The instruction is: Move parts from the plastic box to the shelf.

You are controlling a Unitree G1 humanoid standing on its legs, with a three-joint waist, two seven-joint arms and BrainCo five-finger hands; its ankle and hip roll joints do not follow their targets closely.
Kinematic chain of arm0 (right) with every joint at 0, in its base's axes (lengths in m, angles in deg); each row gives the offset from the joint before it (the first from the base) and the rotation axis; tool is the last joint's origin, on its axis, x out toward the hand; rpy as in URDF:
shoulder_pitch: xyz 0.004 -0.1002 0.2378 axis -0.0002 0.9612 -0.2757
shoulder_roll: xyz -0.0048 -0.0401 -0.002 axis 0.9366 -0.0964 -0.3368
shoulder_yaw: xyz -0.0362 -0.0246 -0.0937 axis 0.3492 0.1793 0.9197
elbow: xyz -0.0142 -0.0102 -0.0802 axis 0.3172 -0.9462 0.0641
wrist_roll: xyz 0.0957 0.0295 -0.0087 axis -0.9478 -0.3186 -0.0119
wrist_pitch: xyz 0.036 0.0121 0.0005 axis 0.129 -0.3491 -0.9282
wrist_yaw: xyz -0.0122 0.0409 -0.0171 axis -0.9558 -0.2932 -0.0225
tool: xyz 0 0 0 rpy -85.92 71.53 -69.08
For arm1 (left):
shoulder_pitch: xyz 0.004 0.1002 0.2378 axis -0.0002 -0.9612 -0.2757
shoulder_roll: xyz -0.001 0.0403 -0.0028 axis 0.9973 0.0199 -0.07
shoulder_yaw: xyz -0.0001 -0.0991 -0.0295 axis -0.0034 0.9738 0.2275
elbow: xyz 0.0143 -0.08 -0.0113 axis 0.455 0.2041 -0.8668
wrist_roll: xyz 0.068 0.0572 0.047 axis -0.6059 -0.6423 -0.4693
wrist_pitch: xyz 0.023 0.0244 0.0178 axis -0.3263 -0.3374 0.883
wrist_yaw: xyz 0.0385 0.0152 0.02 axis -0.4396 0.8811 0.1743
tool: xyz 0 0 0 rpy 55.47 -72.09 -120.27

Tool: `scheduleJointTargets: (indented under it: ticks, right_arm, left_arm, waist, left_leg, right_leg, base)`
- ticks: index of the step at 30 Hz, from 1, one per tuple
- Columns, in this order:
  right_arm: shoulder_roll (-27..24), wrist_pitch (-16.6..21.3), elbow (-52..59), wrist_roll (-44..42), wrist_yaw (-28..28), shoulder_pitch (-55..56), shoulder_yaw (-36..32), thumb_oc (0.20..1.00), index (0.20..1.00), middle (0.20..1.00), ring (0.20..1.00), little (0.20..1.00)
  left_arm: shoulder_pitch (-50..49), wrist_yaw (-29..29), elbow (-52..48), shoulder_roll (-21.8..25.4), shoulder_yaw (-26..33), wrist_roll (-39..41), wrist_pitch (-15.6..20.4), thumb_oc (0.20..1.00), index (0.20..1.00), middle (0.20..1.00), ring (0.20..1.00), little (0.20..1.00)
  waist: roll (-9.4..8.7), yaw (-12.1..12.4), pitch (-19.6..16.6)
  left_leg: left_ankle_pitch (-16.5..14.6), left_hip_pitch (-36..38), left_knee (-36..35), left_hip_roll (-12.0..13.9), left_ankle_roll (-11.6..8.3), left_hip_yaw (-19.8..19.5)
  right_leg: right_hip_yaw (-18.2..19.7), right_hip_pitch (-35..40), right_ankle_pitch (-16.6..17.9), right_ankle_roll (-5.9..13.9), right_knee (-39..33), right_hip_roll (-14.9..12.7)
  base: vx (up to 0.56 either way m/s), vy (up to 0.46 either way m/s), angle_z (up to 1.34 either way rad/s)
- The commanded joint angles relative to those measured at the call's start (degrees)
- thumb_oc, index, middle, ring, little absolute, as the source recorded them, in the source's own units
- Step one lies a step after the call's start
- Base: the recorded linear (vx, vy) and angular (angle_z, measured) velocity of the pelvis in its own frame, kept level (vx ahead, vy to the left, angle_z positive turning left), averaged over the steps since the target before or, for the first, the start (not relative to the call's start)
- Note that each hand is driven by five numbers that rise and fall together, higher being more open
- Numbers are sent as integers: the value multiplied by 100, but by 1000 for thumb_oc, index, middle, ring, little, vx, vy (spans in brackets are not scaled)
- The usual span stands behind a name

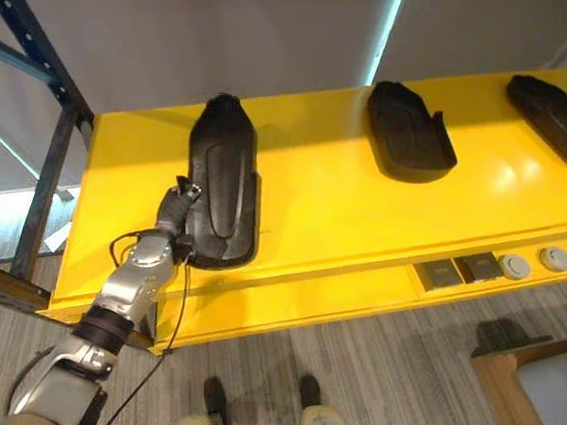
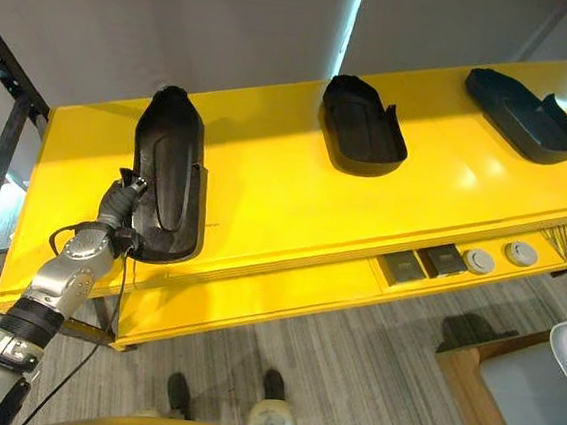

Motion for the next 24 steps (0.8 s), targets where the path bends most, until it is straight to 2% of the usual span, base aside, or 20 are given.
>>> scheduleJointTargets:
  ticks: [1, 2, 3, 4, 5, 10, 17, 20, 24]
  right_arm:
    - [-62, -59, -154, -188, 10, -426, 28, 1000, 1000, 1000, 1000, 1000]
    - [-58, -50, -138, -200, -14, -453, 21, 1000, 1000, 1000, 1000, 1000]
    - [-48, -40, -133, -194, -18, -459, 34, 1000, 1000, 1000, 1000, 1000]
    - [-43, -33, -133, -191, -22, -461, 41, 1000, 1000, 1000, 1000, 1000]
    - [-33, -33, -119, -205, -16, -454, 63, 1000, 1000, 1000, 1000, 1000]
    - [89, -13, -95, -430, 5, -466, 190, 1000, 1000, 1000, 1000, 1000]
    - [204, 4, -82, -734, -3, -513, 234, 1000, 1000, 1000, 1000, 1000]
    - [325, 32, -113, -839, 128, -391, 294, 1000, 1000, 1000, 1000, 1000]
    - [359, 105, -168, -663, 173, -333, 168, 1000, 1000, 1000, 1000, 1000]
  left_arm:
    - [675, 45, 496, 104, -82, 150, -106, 200, 200, 200, 200, 200]
    - [683, 162, 558, 97, -74, 249, -178, 200, 200, 200, 200, 200]
    - [684, 230, 627, 82, -54, 281, -171, 511, 511, 511, 511, 511]
    - [686, 262, 658, 73, -46, 269, -171, 586, 586, 586, 586, 586]
    - [683, 374, 676, 63, -38, 212, -181, 1000, 1000, 1000, 1000, 1000]
    - [747, 1177, 823, 44, 46, -328, -257, 1000, 1000, 1000, 1000, 1000]
    - [804, 1654, 753, -158, 98, -717, -82, 1000, 1000, 1000, 1000, 1000]
    - [837, 1388, 665, -172, 94, -923, -94, 1000, 1000, 1000, 1000, 1000]
    - [847, 764, 492, -100, -92, -1060, -589, 1000, 1000, 1000, 1000, 1000]
  waist:
    - [64, 46, 397]
    - [80, 44, 430]
    - [92, 39, 442]
    - [96, 38, 446]
    - [108, 36, 447]
    - [94, 75, 465]
    - [35, 124, 467]
    - [23, 121, 395]
    - [50, 122, 225]
  left_leg:
    - [-117, 225, 11, 25, -7, -88]
    - [-127, 218, 26, -13, 11, -81]
    - [-126, 218, 30, -27, 17, -80]
    - [-124, 219, 31, -31, 18, -80]
    - [-123, 226, 27, -37, 20, -80]
    - [-90, 235, 18, -5, -14, -141]
    - [-51, 249, 27, 76, -73, -187]
    - [-54, 304, 27, 115, -98, -150]
    - [-81, 427, 27, 135, -108, -101]
  right_leg:
    - [-8, -251, 147, -14, 188, 46]
    - [-5, -250, 143, -27, 182, 62]
    - [-4, -254, 144, -35, 186, 73]
    - [-5, -254, 144, -38, 186, 76]
    - [-8, -243, 140, -44, 180, 83]
    - [-63, -193, 106, -73, 165, 109]
    - [-132, -100, 66, -101, 141, 144]
    - [-149, -22, 55, -95, 110, 144]
    - [-164, 119, 37, -77, 77, 135]
  base:
    - [0, 0, 0]
    - [0, 0, 0]
    - [0, 0, 0]
    - [0, 0, 0]
    - [0, 0, 0]
    - [-9, -23, 0]
    - [-39, -54, 2]
    - [-5, -34, 10]
    - [31, 1, 5]
